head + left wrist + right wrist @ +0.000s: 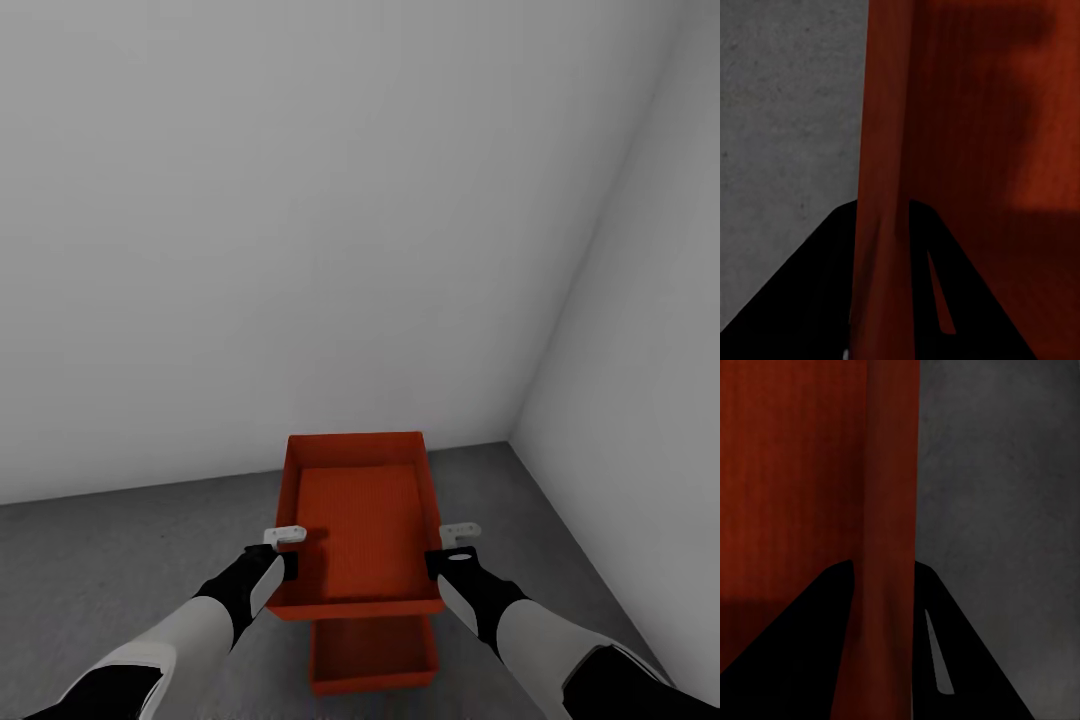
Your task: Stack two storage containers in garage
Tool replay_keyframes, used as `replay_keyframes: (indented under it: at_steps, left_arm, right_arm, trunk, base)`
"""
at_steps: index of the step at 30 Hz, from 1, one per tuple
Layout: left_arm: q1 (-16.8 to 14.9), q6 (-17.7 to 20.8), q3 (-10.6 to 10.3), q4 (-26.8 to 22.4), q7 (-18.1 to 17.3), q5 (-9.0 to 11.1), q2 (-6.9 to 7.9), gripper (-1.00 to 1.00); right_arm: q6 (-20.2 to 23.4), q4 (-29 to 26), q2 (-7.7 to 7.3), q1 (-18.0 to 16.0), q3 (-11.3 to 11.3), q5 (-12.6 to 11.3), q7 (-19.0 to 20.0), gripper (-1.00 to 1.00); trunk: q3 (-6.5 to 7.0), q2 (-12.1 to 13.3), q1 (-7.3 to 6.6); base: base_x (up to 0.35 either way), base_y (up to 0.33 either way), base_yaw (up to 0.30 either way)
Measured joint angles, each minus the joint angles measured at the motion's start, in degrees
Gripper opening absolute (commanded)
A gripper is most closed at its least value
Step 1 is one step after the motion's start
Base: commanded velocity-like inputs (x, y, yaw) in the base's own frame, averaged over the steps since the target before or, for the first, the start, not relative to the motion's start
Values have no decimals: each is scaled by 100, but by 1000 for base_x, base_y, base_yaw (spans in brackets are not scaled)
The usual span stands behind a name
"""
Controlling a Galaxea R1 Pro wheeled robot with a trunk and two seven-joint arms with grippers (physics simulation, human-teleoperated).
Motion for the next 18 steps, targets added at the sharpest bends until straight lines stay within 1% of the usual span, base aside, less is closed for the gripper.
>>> replay_keyframes:
  at_steps: [18]
  left_arm:
    - [1, -8, 1, 0, 0, 3, -1, -100]
  right_arm:
    - [0, -5, -2, -1, 3, 2, -1, -100]
  trunk:
    - [-167, 0, 0]
  base:
    - [0, 0, 0]
